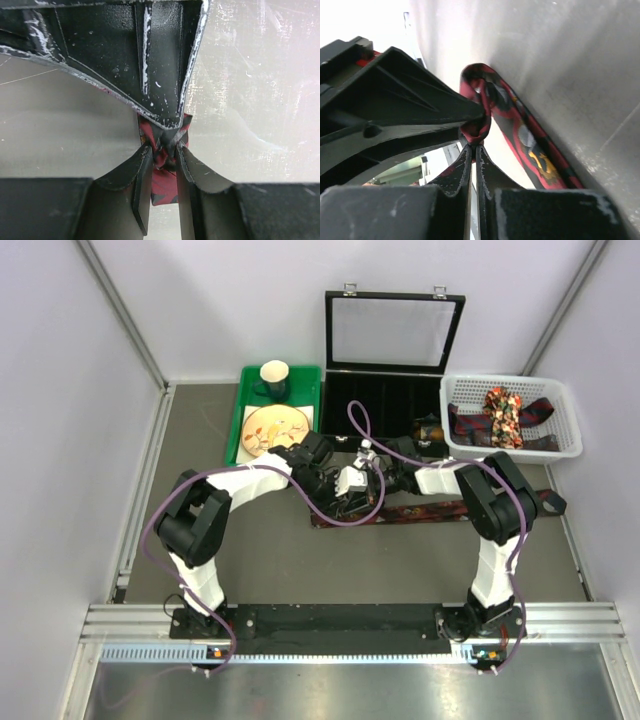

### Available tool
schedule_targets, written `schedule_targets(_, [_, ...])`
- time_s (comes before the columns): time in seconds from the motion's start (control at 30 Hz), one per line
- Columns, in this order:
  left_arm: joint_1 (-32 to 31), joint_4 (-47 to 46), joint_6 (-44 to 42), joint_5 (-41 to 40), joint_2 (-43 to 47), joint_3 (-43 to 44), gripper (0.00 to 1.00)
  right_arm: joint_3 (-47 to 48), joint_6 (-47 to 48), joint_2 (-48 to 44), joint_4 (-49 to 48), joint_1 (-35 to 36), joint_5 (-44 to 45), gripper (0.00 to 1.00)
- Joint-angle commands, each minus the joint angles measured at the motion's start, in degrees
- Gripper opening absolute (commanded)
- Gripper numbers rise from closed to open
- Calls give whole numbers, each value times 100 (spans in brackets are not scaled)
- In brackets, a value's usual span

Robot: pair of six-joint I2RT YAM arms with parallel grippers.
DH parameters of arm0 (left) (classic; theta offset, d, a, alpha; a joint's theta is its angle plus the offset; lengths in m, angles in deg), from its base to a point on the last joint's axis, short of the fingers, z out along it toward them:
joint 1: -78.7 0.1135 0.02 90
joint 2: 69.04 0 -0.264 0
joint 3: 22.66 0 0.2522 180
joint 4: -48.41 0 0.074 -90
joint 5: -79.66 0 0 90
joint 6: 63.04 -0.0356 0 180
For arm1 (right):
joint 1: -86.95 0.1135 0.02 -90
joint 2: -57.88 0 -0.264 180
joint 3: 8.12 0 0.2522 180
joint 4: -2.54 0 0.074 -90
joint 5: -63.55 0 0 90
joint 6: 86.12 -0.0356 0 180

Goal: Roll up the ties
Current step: Roll the tie at the center of the board.

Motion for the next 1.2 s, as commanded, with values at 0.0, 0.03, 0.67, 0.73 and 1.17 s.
schedule_targets(0.0, [-27, -166, 38, 72, -27, 6, 29, 298, 445, 88, 364, 85, 126, 0])
schedule_targets(0.03, [-36, -175, 38, 89, -19, 5, 29, 264, 419, 27, 346, 85, 117, 0])
schedule_targets(0.67, [17, -1027, -93, -544, 245, -715, 94, 175, 929, 35, 671, 85, 785, 0])
schedule_targets(0.73, [-44, -1036, -76, -605, 79, -610, 91, 193, 981, 61, 715, 85, 803, 0])
schedule_targets(1.17, [-194, -421, -524, -974, -107, -697, 46, 290, 1149, 97, 891, 111, 935, 0])
